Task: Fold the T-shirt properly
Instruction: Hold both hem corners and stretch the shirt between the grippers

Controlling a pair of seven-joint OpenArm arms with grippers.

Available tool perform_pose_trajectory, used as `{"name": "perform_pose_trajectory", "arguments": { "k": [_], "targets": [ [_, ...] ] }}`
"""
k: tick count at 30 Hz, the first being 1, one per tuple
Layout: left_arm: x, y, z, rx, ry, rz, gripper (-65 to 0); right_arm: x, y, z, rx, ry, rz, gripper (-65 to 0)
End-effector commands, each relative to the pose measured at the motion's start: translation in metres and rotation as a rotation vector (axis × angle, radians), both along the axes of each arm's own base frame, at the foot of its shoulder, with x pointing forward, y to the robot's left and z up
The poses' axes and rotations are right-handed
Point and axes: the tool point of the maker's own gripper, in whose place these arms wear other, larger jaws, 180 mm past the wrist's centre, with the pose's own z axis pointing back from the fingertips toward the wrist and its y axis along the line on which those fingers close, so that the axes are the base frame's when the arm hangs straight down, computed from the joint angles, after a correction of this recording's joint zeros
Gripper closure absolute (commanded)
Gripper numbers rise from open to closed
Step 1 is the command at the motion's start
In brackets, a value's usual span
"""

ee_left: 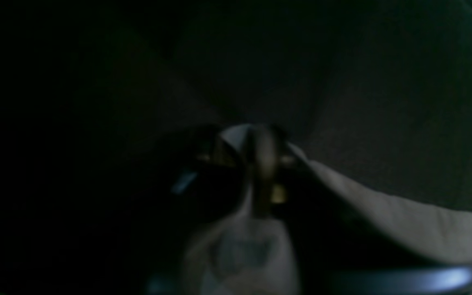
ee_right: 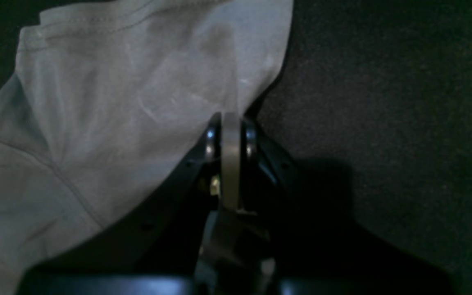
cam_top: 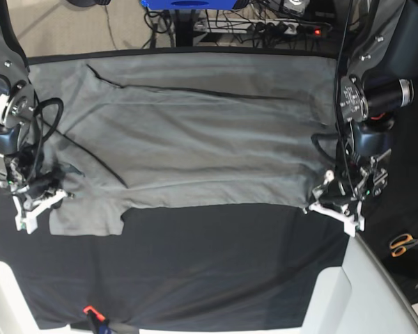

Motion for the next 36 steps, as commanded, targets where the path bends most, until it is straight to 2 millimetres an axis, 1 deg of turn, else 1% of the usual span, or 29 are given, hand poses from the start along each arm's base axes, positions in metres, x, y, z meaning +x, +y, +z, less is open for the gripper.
{"name": "perform_pose_trajectory", "arguments": {
  "k": [1,2,4,6,8,11,14,18,21,23,25,29,31,33,35,36],
  "targets": [
    [-0.003,0.001,-0.002,0.010,0.037,-0.013,-2.0,0.012,-0.010,0.014,-0.016,-0.032,-0.010,0.0],
    [-0.004,0.001,-0.003,0.010,0.038,-0.013,0.0,0.012,-0.011,0.013,-0.017,-0.031,-0.011,0.0],
    [-0.004,0.002,-0.002,0.011,0.038,-0.012,0.0,0.012,-0.011,0.013,-0.017,-0.031,-0.011,0.0],
    [-0.004,0.008,-0.001,0.021,0.037,-0.006,0.0,0.012,-0.011,0.013,-0.017,-0.031,-0.011,0.0],
    [-0.003,0.011,0.002,0.026,0.030,-0.005,0.0,0.012,-0.011,0.013,-0.017,-0.031,-0.011,0.0],
    [0.010,0.016,0.018,0.053,-0.020,-0.013,0.0,0.012,-0.011,0.013,-0.017,-0.031,-0.011,0.0],
    [0.015,0.028,0.034,0.088,-0.043,-0.024,0.0,0.012,-0.011,0.013,-0.017,-0.031,-0.011,0.0],
    [0.023,0.030,0.050,0.107,-0.059,-0.044,0.0,0.014,-0.011,0.015,-0.018,-0.038,-0.011,0.0],
    [0.033,0.033,0.068,0.136,-0.111,-0.054,0.0,0.024,-0.014,0.027,-0.041,-0.080,-0.009,0.0],
    [0.032,0.033,0.072,0.144,-0.112,-0.062,0.0,0.022,-0.018,0.029,-0.056,-0.092,-0.009,0.0],
    [0.035,0.032,0.079,0.151,-0.121,-0.072,0.0,0.029,-0.014,0.037,-0.069,-0.126,-0.002,0.0],
    [0.040,0.029,0.095,0.167,-0.142,-0.091,0.0,0.035,-0.019,0.050,-0.100,-0.170,0.000,0.0],
    [0.040,0.029,0.098,0.168,-0.141,-0.096,0.0,0.037,-0.022,0.055,-0.114,-0.186,-0.001,0.0],
    [0.036,0.030,0.097,0.174,-0.139,-0.098,0.0,0.040,-0.023,0.060,-0.121,-0.200,-0.001,0.0],
    [0.037,0.029,0.102,0.187,-0.152,-0.105,0.0,0.042,-0.024,0.064,-0.125,-0.210,-0.002,0.0],
    [0.033,0.030,0.100,0.191,-0.150,-0.106,0.0,0.044,-0.025,0.067,-0.130,-0.218,-0.002,0.0]
  ]
}}
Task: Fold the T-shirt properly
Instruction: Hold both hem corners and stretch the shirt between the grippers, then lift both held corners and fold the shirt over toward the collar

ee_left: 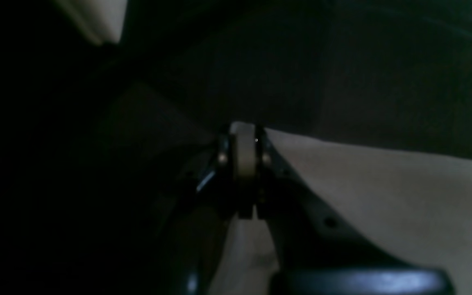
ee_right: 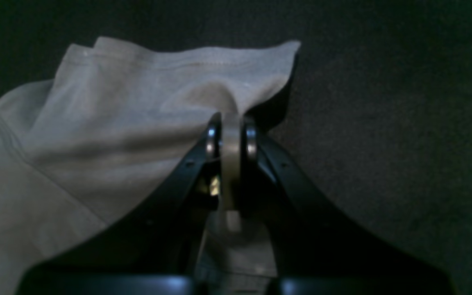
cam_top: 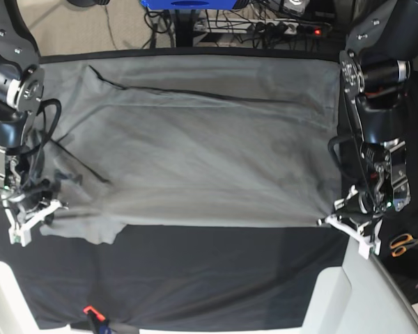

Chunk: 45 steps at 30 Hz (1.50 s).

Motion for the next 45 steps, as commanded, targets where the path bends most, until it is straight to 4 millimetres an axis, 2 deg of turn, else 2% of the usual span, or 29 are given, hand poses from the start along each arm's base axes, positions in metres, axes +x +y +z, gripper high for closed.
{"name": "perform_pose_trajectory", "arguments": {
  "k": [1,8,12,18,22,36,42,45],
  "targets": [
    [0.015,0.011,0.024,0.023,-0.073,0.018,0.0,0.021,-0.015,0.030,-0.025,-0.087,-0.018,0.0],
    [0.009,0.011,0.020,0.023,-0.066,0.019,0.0,0.027,-0.017,0.038,-0.033,-0.108,-0.018,0.0],
    [0.008,0.012,0.025,0.036,-0.084,0.015,0.0,0.034,-0.020,0.054,-0.055,-0.148,-0.014,0.0],
    [0.001,0.011,0.031,0.059,-0.084,-0.001,0.0,0.043,0.013,0.056,-0.120,-0.145,0.120,0.0],
    [-0.002,0.013,0.032,0.069,-0.090,0.013,0.0,0.045,0.022,0.056,-0.126,-0.145,0.143,0.0],
    [0.003,0.012,0.037,0.075,-0.104,0.009,0.0,0.051,0.015,0.065,-0.137,-0.163,0.129,0.0],
    [0.002,0.012,0.035,0.074,-0.101,0.008,0.0,0.049,0.014,0.062,-0.138,-0.157,0.128,0.0],
    [0.000,0.012,0.033,0.076,-0.094,0.007,0.0,0.041,0.012,0.053,-0.141,-0.134,0.118,0.0]
  ]
}}
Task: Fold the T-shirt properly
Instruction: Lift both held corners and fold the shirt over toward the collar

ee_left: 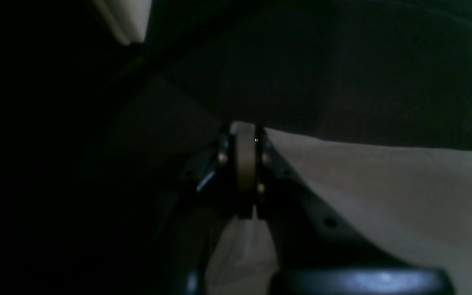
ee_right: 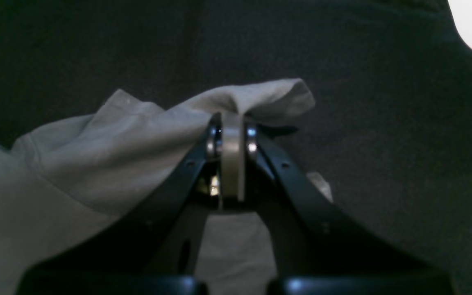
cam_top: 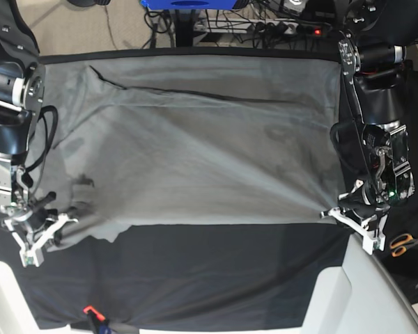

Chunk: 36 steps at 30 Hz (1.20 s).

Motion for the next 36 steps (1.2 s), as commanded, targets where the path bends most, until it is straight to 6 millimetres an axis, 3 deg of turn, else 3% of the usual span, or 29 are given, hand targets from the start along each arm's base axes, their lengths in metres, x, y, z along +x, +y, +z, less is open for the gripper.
{"name": "perform_pose_trajectory", "arguments": {
  "k": [1,6,17,25,31,36],
  "targets": [
    [0.013,0.009,0.020,0.020,-0.062,0.013,0.0,0.014,-0.013,0.022,-0.017,-0.065,-0.034,0.0],
    [0.011,0.007,0.017,0.017,-0.055,0.010,0.0,-0.003,-0.020,0.001,-0.039,0.008,-0.067,0.0],
    [-0.018,-0.027,-0.004,-0.006,-0.034,-0.031,0.0,-0.030,-0.028,0.012,-0.139,0.052,-0.058,0.0],
    [-0.041,-0.030,0.003,0.031,-0.018,-0.064,0.0,-0.053,-0.034,0.014,-0.197,0.099,-0.055,0.0],
    [-0.055,-0.027,0.024,0.085,-0.028,-0.092,0.0,-0.060,-0.024,0.016,-0.204,0.100,-0.047,0.0],
    [-0.071,-0.030,0.021,0.099,-0.003,-0.107,0.0,-0.068,-0.024,0.010,-0.206,0.117,-0.046,0.0]
  ]
}}
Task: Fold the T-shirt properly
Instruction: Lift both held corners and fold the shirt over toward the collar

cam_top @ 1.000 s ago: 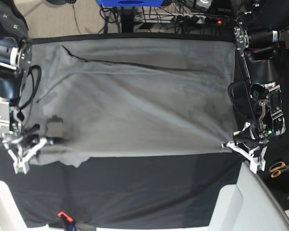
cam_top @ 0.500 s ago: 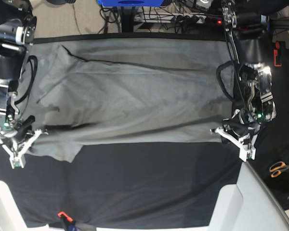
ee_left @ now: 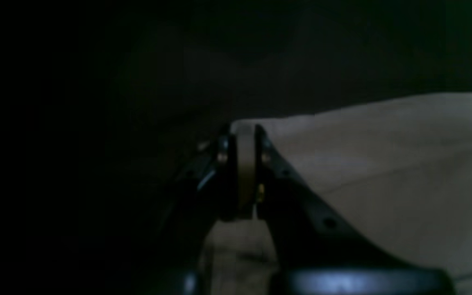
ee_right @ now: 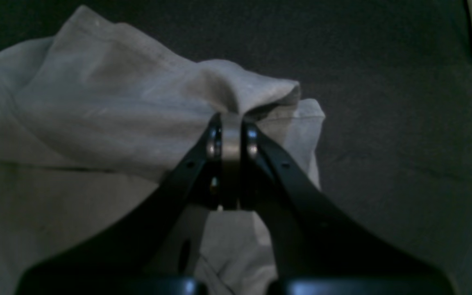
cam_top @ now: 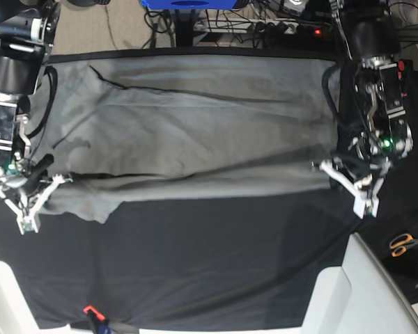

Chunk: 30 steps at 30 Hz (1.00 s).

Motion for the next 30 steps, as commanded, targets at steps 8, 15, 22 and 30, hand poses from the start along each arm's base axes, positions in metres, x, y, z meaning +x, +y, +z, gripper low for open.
{"name": "perform_pose_trajectory", "arguments": {
  "k": [8,15,22,30],
  "targets": [
    [-0.014,0.003,0.005,0.025,-0.019,-0.009,0.0,-0.008,-0.012,0.017,-0.050,-0.016,-0.012,0.0],
    [-0.032,0.001,-0.001,0.035,0.007,-0.021,0.0,-0.034,-0.010,0.019,-0.084,0.020,-0.010,0.0],
    [-0.050,-0.002,-0.005,0.045,0.025,-0.034,0.0,-0.062,-0.009,0.012,-0.104,0.073,-0.012,0.0],
    [-0.070,-0.003,-0.016,0.046,0.068,-0.041,0.0,-0.093,-0.011,0.004,-0.062,0.089,-0.090,0.0]
  ]
}}
